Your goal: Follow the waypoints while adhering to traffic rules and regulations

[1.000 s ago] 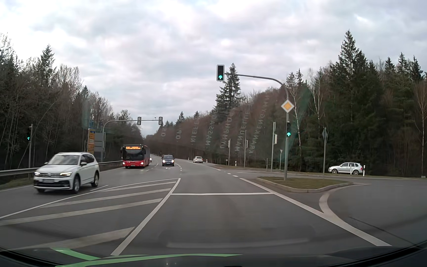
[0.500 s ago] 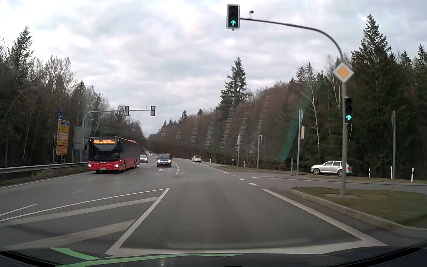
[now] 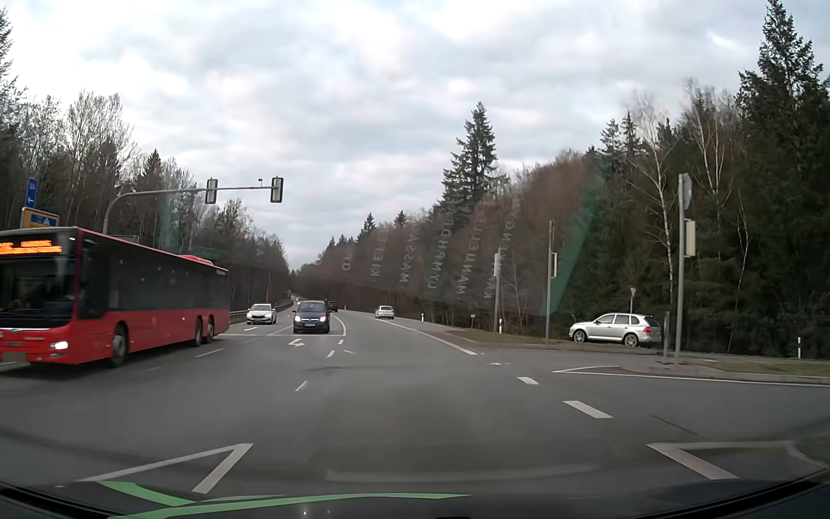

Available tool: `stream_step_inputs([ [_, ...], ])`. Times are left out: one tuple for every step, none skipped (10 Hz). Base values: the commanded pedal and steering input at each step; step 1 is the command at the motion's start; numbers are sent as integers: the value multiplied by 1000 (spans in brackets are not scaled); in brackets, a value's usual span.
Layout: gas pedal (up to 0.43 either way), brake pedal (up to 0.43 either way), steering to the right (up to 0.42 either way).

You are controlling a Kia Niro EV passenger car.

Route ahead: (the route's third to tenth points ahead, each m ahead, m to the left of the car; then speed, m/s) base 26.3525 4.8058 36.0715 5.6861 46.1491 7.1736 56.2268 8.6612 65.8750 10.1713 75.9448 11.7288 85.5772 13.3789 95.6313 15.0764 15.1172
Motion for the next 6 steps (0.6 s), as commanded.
stream_step_inputs([
  [39,0,-12],
  [28,0,-12],
  [0,0,-12],
  [0,0,-12],
  [0,0,-12],
  [0,0,-12],
])
